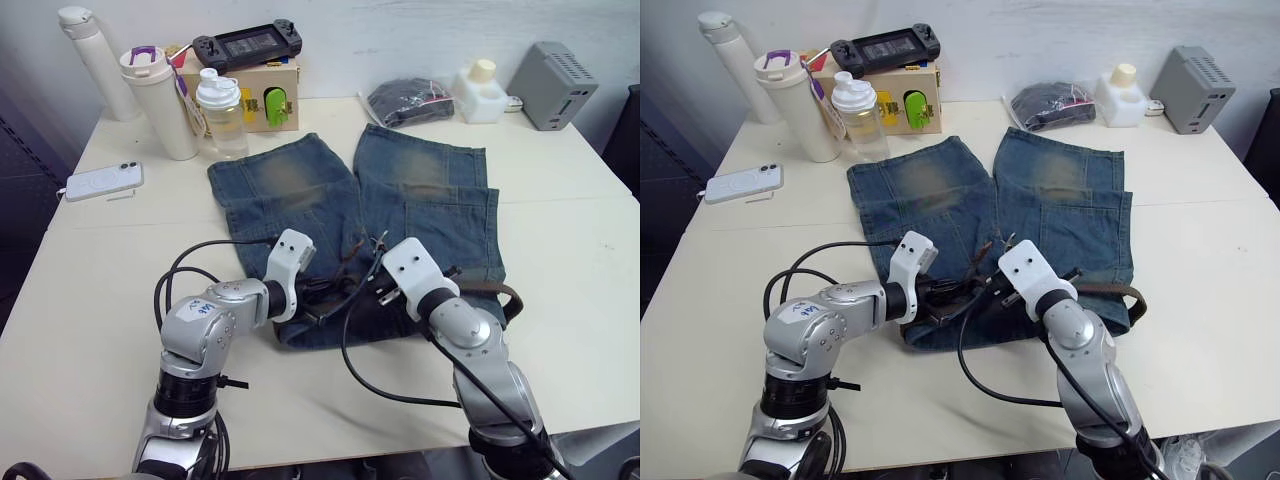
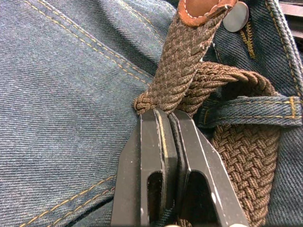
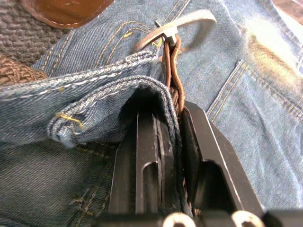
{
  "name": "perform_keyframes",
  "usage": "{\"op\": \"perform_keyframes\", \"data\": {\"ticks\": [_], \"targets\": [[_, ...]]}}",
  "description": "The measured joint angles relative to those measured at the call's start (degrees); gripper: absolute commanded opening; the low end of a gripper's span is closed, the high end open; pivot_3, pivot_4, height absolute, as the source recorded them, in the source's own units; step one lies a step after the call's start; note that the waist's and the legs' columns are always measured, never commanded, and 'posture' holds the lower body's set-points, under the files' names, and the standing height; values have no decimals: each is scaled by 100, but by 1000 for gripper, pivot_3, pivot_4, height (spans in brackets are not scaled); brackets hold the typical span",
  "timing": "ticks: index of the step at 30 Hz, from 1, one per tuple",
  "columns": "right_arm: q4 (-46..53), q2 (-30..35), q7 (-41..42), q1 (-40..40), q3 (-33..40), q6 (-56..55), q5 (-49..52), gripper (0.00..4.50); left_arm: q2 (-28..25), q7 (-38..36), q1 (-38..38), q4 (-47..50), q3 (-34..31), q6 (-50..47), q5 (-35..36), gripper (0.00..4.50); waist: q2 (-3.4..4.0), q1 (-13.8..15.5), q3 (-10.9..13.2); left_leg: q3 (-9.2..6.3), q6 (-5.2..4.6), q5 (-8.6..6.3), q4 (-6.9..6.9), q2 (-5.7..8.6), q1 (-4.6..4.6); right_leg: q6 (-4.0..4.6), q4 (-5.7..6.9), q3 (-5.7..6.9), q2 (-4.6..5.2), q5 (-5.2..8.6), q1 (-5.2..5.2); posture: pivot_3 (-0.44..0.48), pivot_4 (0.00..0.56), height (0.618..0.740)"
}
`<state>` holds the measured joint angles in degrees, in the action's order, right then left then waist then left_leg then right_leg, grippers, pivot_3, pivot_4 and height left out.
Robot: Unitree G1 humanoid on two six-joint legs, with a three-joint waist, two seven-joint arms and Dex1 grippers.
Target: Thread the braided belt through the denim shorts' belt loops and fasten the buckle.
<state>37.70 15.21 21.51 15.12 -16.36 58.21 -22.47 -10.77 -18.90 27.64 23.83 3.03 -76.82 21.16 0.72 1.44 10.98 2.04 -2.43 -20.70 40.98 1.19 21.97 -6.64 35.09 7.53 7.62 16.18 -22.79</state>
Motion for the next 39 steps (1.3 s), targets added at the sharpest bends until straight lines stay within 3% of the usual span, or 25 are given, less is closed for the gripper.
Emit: {"op": "perform_keyframes", "data": {"ticks": [6, 9, 13, 39], "targets": [[-1, 3, -18, 20, 45, 58, 64, 6, -95, -31, -46, 39, -12, 5, 110, 0, 0, 0, 0, 0, 0, 0, 0, 0, 0, 0, 0, -1, 0, 0, 0, 0, 150, 690], [-11, 24, -24, 41, 44, 55, 95, 6, -852, -471, -148, 304, 336, 297, 214, 0, 1, -20, 0, 3, 4, -2, -7, -2, -7, 5, 3, -3, -3, 3, -3, 0, 150, 690], [-33, 108, -29, 122, 32, -32, 104, 6, -1126, -594, -164, 280, 645, 670, 202, 0, 1, -10, 0, 4, 4, -2, -6, 1, -8, 5, 1, -4, -1, 3, -2, 0, 150, 690], [36, 864, 127, 34, -491, -1065, -61, 6, -1232, -785, 51, -218, 899, 1111, 116, 0, 1, 7, 0, 3, 2, -1, -4, 0, -9, 4, 2, -5, 0, 3, 2, 0, 150, 690]]}}
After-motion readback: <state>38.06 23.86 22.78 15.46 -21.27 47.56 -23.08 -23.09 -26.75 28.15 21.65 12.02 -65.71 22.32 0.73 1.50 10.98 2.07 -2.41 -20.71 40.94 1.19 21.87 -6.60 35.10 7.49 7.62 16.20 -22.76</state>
